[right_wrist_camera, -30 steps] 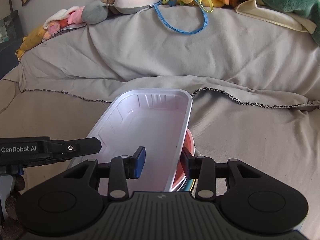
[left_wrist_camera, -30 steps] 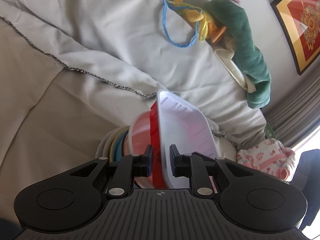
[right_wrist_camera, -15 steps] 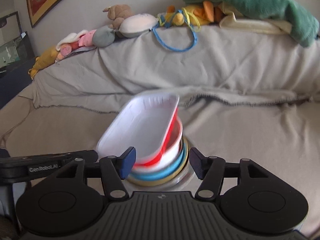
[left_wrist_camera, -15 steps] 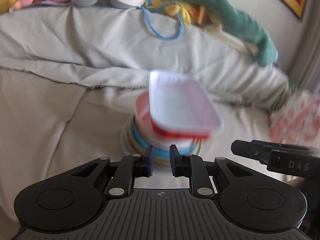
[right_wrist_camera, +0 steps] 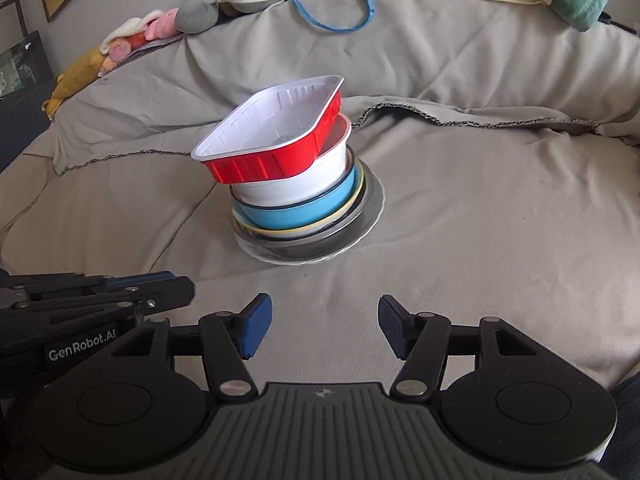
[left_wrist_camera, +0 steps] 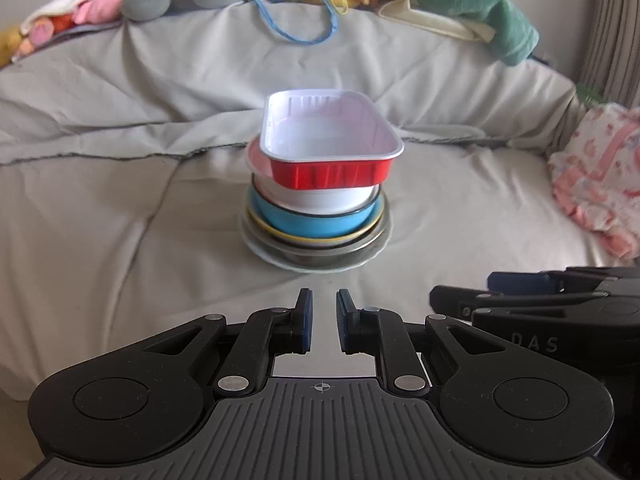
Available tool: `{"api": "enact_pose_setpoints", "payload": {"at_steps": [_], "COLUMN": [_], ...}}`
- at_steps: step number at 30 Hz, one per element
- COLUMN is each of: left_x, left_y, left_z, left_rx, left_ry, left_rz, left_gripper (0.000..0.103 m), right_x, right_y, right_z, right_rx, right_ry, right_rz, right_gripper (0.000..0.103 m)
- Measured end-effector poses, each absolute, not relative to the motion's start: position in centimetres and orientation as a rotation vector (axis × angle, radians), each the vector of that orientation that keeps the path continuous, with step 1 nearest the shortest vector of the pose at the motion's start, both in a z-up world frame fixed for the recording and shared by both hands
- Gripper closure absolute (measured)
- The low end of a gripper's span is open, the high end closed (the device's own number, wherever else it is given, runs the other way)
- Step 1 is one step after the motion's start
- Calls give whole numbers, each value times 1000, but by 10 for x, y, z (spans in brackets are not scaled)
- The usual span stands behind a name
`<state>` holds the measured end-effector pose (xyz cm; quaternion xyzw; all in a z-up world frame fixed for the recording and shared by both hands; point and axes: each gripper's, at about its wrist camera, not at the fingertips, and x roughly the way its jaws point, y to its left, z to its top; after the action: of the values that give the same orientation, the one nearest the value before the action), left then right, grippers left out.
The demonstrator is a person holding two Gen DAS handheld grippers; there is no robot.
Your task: Organize plates and bowls
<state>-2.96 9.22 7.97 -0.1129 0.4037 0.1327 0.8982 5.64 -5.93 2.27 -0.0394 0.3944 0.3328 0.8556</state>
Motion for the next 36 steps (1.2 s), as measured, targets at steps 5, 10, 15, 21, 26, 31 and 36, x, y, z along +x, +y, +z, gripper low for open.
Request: {"api": "enact_pose_setpoints", "payload": {"at_steps": [5, 10, 15, 21, 26, 31, 36], "left_x": [-28, -29, -30, -31, -31, -32, -32], "left_y": [91, 92, 92, 92, 92, 92, 94], "left_z": [78, 77, 77, 76, 76, 75, 75], "left_rx": [-264, -283, -297, -314, -320, -324, -331], "left_ry": [856, 863, 864, 863, 865, 865, 867], "left_rz": [238, 230, 219, 210, 208, 211, 214], "left_gripper": [86, 86, 86, 87, 87, 86, 87], "right_x": [54, 51, 49, 50, 49, 50, 50], "right_y": [-58, -57, -56, -55, -55, -56, -55], "right_z": [20, 21, 20, 20, 19, 18, 18], "right_rx": [-84, -88, -87, -88, -91, -90, -91], "right_ry": [841, 840, 843, 844, 847, 846, 846], "right_rz": [717, 725, 725, 724, 725, 726, 727], "right_gripper": [43, 43, 43, 43, 43, 43, 43]}}
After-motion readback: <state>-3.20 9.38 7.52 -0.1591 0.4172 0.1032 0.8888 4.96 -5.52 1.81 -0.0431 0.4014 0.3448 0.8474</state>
